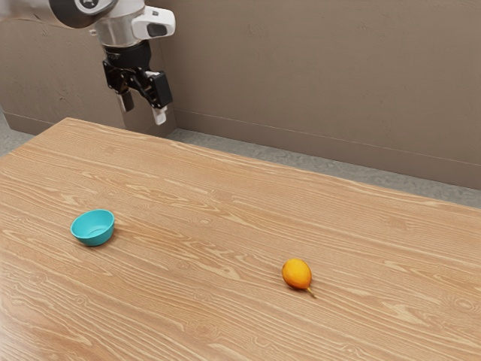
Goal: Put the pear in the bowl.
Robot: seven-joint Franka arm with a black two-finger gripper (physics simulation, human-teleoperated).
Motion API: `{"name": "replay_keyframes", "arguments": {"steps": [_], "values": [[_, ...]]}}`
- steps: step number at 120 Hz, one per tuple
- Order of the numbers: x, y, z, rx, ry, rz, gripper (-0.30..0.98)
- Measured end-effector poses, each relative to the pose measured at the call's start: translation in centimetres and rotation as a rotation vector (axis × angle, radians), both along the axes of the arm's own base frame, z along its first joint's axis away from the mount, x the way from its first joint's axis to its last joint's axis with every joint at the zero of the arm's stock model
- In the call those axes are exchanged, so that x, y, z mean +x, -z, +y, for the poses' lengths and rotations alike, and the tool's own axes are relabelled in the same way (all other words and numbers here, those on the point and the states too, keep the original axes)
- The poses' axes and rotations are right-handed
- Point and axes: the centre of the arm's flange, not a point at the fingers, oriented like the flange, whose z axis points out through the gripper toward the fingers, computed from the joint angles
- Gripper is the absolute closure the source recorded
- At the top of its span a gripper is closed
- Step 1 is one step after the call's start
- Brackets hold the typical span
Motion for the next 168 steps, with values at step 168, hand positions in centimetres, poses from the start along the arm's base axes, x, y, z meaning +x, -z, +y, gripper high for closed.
{"name": "replay_keyframes", "arguments": {"steps": [168], "values": [[11.4, 30.8, -26.4, -0.052, 0.492, 0.131, 0.00]]}}
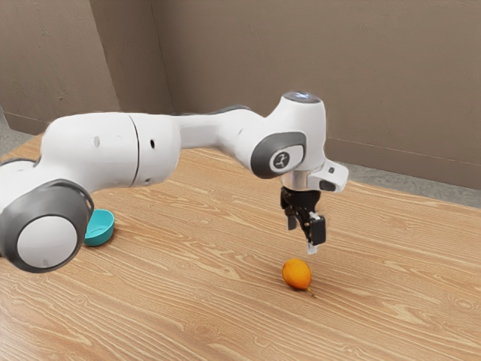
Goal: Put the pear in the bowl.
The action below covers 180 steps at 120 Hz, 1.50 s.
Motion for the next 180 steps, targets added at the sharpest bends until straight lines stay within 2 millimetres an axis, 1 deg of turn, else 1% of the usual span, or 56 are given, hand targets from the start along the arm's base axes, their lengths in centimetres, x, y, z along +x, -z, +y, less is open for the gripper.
{"name": "replay_keyframes", "arguments": {"steps": [12, 22, 42, 57, 73, 104, 122, 144, 161, 180], "values": [[0.6, 2.5, 0.8, 0.007, 0.019, 0.015, 0.00], [0.6, 3.7, 1.0, 0.005, 0.038, 0.021, 0.00], [0.0, 5.0, 1.0, 0.002, 0.079, 0.036, 0.00], [-1.1, 5.9, 0.7, -0.006, 0.107, 0.049, 0.00], [-1.5, 6.8, 0.6, -0.023, 0.121, 0.053, 0.00], [-1.2, 7.3, 0.6, -0.043, 0.142, 0.031, 0.00], [-1.4, 8.3, 0.7, -0.049, 0.148, 0.036, 0.00], [-1.4, 8.7, 0.7, -0.058, 0.154, 0.033, 0.00], [-1.6, 9.0, 0.9, -0.062, 0.154, 0.038, 0.05], [-1.6, 9.0, 0.9, -0.064, 0.155, 0.036, 0.16]]}}
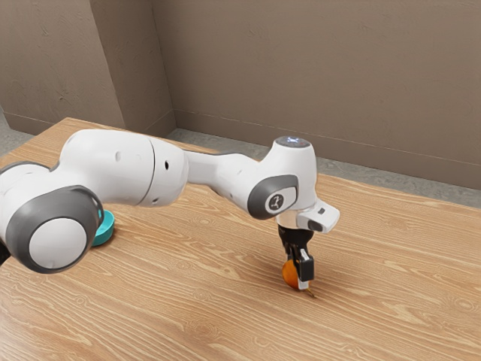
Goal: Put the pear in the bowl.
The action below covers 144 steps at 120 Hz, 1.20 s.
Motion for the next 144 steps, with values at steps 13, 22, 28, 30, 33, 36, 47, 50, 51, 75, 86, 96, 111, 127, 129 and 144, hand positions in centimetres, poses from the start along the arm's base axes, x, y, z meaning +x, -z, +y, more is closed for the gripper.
{"name": "replay_keyframes", "arguments": {"steps": [13, 22, 28, 30, 33, 36, 47, 50, 51, 75, 86, 96, 111, 127, 129, 144], "values": [[0.0, -0.2, 0.0, 0.000, -0.001, -0.001, 0.22], [0.0, -0.2, 0.0, 0.001, -0.002, -0.001, 0.24], [0.0, -0.5, 0.0, 0.002, -0.002, -0.004, 0.26], [0.0, -0.7, 0.0, 0.001, -0.002, -0.006, 0.26], [0.1, -1.0, 0.0, 0.000, -0.003, -0.009, 0.27], [0.1, -1.3, 0.1, 0.000, -0.004, -0.012, 0.29], [0.2, -2.4, 0.4, 0.002, -0.009, -0.023, 0.33], [0.3, -3.1, 0.4, 0.001, -0.010, -0.030, 0.34], [0.3, -3.3, 0.4, 0.001, -0.010, -0.033, 0.35], [0.9, -8.5, 2.7, 0.023, -0.044, -0.074, 0.41], [1.1, -9.3, 3.4, 0.030, -0.055, -0.077, 0.41], [1.8, -9.8, 5.6, 0.051, -0.088, -0.085, 0.40], [3.1, -10.4, 11.7, 0.091, -0.176, -0.076, 0.38], [3.1, -10.5, 18.7, 0.108, -0.270, -0.038, 0.37], [3.0, -10.4, 19.4, 0.110, -0.281, -0.031, 0.37], [1.8, -9.9, 24.4, 0.118, -0.351, 0.011, 0.35]]}}
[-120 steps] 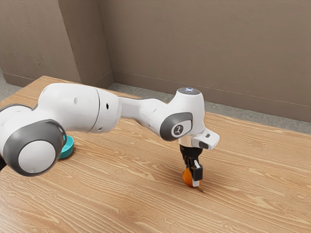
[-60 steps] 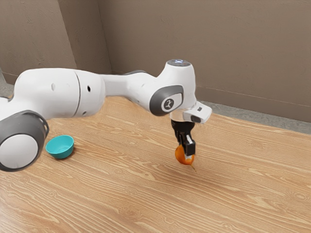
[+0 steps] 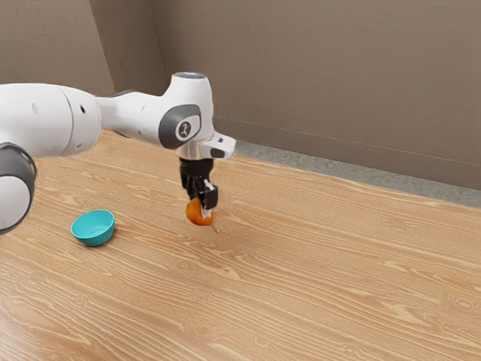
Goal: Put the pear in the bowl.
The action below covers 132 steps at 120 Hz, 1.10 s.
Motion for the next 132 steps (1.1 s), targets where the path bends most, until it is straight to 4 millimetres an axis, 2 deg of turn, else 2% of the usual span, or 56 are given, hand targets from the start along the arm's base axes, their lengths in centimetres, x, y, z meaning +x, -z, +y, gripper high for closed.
{"name": "replay_keyframes", "arguments": {"steps": [30, 38, 52, 70, 97, 132], "values": [[-1.5, 0.5, 10.9, -0.008, -0.145, 0.033, 0.34], [-1.9, -0.4, 13.1, -0.010, -0.172, 0.026, 0.34], [-3.0, -1.2, 18.3, -0.008, -0.237, 0.026, 0.34], [-5.1, -0.1, 23.8, -0.016, -0.303, 0.057, 0.34], [-7.3, 0.9, 29.2, -0.031, -0.357, 0.075, 0.38], [-8.4, 1.9, 31.9, -0.062, -0.364, 0.081, 0.29]]}}
